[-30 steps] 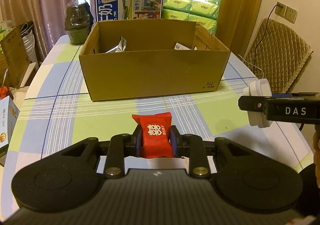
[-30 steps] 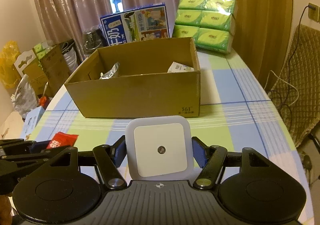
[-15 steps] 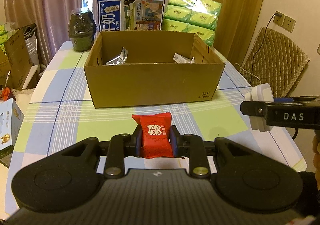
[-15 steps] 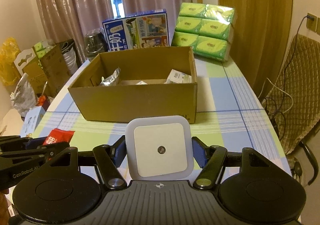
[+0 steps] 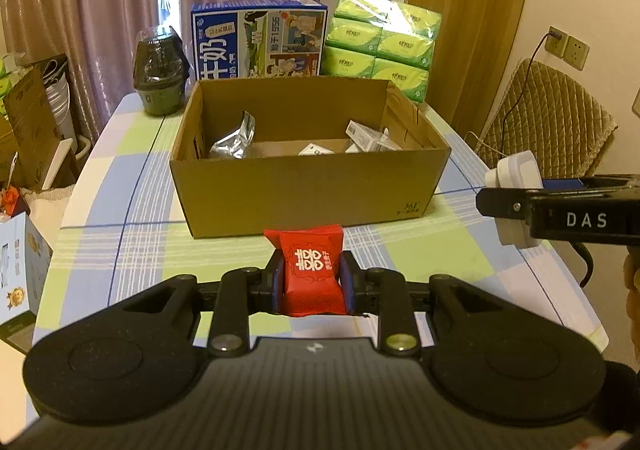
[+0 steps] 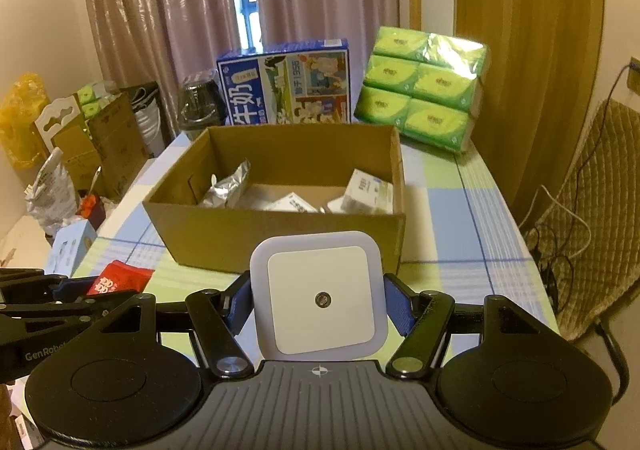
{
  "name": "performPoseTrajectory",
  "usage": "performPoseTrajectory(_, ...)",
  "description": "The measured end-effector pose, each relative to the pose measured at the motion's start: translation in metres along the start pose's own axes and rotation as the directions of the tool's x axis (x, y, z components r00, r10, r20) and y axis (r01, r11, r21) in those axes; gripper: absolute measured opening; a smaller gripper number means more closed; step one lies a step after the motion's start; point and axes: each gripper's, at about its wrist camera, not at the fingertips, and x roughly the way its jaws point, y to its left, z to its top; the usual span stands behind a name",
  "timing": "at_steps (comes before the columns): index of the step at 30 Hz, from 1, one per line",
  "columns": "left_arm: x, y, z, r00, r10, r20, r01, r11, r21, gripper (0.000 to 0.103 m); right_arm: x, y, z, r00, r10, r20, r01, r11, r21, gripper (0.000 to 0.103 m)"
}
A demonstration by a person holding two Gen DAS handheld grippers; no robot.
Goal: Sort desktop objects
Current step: 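Lift and carry the candy packet and plug over the cardboard box with both tools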
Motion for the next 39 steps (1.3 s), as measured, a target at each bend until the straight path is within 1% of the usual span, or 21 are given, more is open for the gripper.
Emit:
performPoseTrajectory(16, 0.01, 0.011, 0.052, 1.0, 0.011, 0.017, -0.012, 0.999, 0.04, 0.023, 0.026, -0.004, 0.042, 1.0, 0.019, -0.001, -0.019, 1.0, -0.022, 0.064)
performPoseTrajectory(24, 0.027, 0.017, 0.073, 1.0, -0.005, 0.004, 0.004, 0.999, 0.036, 0.023, 0.044, -0.007, 0.062, 1.0, 0.022, -0.016, -0.023, 0.999, -0.037, 0.064)
performPoseTrajectory(28, 0.037, 0.02, 0.086, 1.0, -0.016, -0.004, 0.016, 0.999, 0.049, 0.023, 0.055, -0.011, 0.074, 1.0, 0.02, -0.023, -0.021, 0.999, -0.037, 0.064)
performPoseTrajectory(33, 0.047, 0.024, 0.106, 1.0, -0.023, -0.009, 0.023, 0.997, 0.069, 0.023, 0.069, -0.014, 0.09, 0.999, 0.025, -0.038, -0.026, 0.999, -0.039, 0.064)
performPoseTrajectory(39, 0.058, 0.03, 0.129, 0.999, -0.036, -0.012, 0.037, 0.997, 0.069, 0.023, 0.084, -0.012, 0.105, 0.998, 0.03, -0.049, -0.033, 0.998, -0.055, 0.064)
